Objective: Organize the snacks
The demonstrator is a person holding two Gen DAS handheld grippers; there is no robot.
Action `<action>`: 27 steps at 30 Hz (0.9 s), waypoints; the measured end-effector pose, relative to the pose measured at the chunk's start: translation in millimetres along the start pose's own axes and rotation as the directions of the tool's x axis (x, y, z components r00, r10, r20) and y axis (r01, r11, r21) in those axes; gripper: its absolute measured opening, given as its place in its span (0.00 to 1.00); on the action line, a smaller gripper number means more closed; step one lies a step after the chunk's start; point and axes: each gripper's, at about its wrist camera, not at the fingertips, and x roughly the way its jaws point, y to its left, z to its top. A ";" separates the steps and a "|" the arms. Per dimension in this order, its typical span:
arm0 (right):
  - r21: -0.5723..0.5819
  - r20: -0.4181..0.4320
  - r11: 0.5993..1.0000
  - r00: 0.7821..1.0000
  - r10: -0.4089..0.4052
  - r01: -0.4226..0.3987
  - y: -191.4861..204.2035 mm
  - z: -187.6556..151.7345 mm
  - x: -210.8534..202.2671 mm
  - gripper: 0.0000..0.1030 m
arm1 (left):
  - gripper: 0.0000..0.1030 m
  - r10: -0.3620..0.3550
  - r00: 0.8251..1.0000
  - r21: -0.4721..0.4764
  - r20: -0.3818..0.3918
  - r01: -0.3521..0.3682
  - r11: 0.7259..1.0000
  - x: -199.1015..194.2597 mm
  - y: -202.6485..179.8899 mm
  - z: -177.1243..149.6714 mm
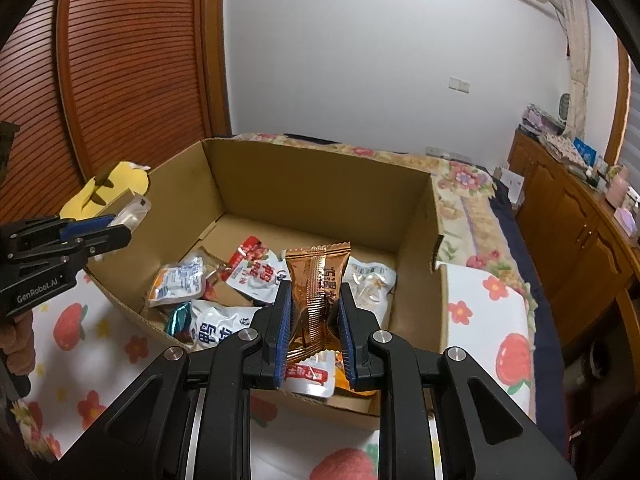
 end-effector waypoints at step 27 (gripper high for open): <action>0.061 0.121 0.997 0.992 0.033 -0.040 19.8 -14.2 -64.9 0.39 | 0.67 0.050 0.991 0.023 0.122 -0.053 0.998 -64.4 -14.1 -13.0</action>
